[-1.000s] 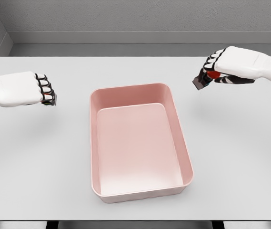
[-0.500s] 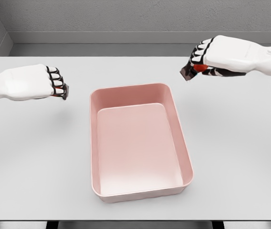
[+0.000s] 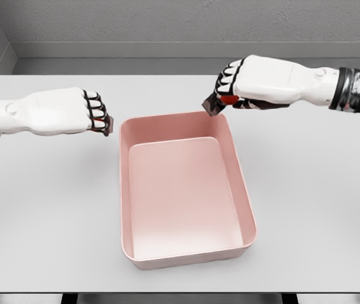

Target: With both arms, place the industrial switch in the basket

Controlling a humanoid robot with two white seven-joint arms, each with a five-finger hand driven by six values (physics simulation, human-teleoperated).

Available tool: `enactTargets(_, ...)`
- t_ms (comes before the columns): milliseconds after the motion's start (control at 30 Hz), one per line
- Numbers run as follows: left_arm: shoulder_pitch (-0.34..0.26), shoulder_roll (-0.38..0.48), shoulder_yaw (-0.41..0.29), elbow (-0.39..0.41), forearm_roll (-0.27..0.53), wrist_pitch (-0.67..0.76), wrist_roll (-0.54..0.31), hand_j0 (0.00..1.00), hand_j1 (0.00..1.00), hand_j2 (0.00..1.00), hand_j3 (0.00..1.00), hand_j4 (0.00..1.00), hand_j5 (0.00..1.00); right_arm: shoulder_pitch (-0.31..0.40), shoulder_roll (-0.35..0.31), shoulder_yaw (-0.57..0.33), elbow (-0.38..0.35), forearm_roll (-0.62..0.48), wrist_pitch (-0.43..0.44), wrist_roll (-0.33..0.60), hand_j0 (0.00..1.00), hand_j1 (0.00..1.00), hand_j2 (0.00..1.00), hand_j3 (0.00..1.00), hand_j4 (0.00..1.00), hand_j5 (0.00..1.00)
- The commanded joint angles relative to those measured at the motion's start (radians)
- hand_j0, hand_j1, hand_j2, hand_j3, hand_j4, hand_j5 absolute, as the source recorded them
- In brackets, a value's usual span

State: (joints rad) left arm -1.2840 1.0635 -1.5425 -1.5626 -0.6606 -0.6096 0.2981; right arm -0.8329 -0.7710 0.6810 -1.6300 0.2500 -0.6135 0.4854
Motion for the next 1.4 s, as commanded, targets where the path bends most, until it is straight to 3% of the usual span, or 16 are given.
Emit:
enactTargets(0, 0.0, -0.002, 0.001, -0.014, 0.009, -0.001, 0.001, 0.51, 0.51, 0.51, 0.51, 0.51, 0.51, 0.0, 0.007, 0.029, -0.005, -0.011, 0.003, -0.004, 0.56, 0.56, 0.56, 0.56, 0.56, 0.56)
enactTargets(433, 0.0, -0.037, -0.001, -0.05, 0.006, -0.001, -0.002, 0.51, 0.51, 0.51, 0.51, 0.51, 0.51, 0.018, -0.014, 0.124, -0.047, -0.009, 0.003, -0.008, 0.57, 0.57, 0.57, 0.57, 0.57, 0.57)
enactTargets(533, 0.0, -0.037, -0.001, -0.05, 0.006, -0.001, -0.002, 0.51, 0.51, 0.51, 0.51, 0.51, 0.51, 0.017, -0.016, 0.123, -0.044, -0.011, 0.003, -0.037, 0.74, 0.74, 0.74, 0.74, 0.74, 0.74)
enactTargets(667, 0.0, -0.039, -0.001, -0.05, 0.006, -0.001, -0.002, 0.51, 0.51, 0.51, 0.51, 0.51, 0.51, 0.017, -0.014, 0.12, -0.042, -0.009, 0.003, -0.045, 0.84, 0.84, 0.84, 0.84, 0.84, 0.84)
enactTargets(1000, -0.014, -0.048, 0.002, -0.054, 0.006, -0.001, -0.001, 0.51, 0.51, 0.51, 0.51, 0.51, 0.51, 0.015, -0.013, 0.118, -0.042, -0.011, 0.003, -0.068, 0.86, 0.86, 0.86, 0.86, 0.86, 0.86)
enactTargets(1067, -0.017, -0.074, 0.002, -0.054, 0.006, -0.001, 0.001, 0.51, 0.51, 0.51, 0.51, 0.51, 0.51, 0.018, -0.057, 0.1, -0.036, -0.011, 0.003, -0.076, 0.87, 0.87, 0.87, 0.87, 0.87, 0.87)
enactTargets(1133, -0.017, -0.089, 0.001, -0.054, 0.006, -0.001, -0.001, 0.51, 0.51, 0.51, 0.51, 0.51, 0.51, 0.074, -0.149, 0.017, -0.025, -0.032, 0.003, -0.079, 0.9, 0.9, 0.9, 0.9, 0.9, 0.9)
enactTargets(1233, -0.015, -0.114, 0.002, -0.056, 0.006, -0.001, -0.001, 0.51, 0.51, 0.51, 0.51, 0.51, 0.51, 0.152, -0.235, -0.063, 0.004, -0.051, 0.003, -0.079, 0.95, 0.95, 0.95, 0.95, 0.95, 0.95)
enactTargets(1367, -0.015, -0.132, 0.001, -0.056, 0.006, -0.001, -0.002, 0.52, 0.52, 0.52, 0.52, 0.52, 0.52, 0.166, -0.248, -0.081, 0.032, -0.051, 0.003, -0.079, 1.0, 1.0, 1.0, 1.0, 1.0, 1.0)
